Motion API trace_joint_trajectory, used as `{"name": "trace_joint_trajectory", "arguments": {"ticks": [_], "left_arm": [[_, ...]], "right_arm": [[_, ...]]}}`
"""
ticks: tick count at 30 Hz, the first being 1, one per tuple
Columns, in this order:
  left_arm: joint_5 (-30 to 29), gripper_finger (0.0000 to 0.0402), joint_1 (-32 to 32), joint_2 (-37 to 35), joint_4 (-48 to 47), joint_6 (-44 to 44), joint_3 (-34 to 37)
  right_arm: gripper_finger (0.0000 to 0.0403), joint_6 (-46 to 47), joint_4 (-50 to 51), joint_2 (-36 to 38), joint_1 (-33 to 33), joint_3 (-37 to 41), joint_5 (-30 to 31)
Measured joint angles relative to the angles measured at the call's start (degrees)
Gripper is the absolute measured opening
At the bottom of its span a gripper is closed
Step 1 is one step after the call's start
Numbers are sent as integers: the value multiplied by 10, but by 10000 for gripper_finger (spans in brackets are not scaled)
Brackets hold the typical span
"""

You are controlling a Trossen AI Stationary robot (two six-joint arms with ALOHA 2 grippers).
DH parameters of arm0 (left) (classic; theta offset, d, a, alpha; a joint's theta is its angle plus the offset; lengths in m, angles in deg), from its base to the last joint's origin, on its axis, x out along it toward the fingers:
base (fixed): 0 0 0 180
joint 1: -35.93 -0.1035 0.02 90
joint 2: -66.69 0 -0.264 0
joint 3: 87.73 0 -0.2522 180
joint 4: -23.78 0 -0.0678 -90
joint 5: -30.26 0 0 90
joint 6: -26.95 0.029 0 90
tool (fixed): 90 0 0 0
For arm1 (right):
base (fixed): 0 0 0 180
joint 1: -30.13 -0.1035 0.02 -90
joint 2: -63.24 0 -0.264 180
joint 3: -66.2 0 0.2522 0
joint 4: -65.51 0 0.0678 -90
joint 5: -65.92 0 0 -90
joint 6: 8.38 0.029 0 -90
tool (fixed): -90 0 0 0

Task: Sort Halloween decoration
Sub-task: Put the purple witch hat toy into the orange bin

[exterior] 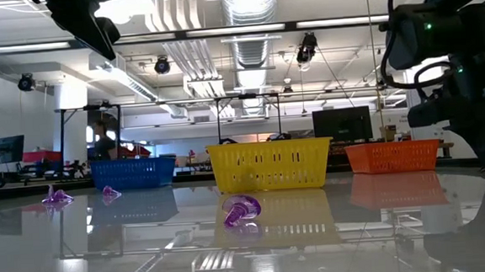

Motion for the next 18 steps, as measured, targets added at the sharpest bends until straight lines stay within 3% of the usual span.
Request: {"name": "trace_joint_trajectory", "arguments": {"ticks": [18], "left_arm": [[2,75,0,0,-2,-3,0]], "right_arm": [[123,17,3,0,2,9,21]]}}
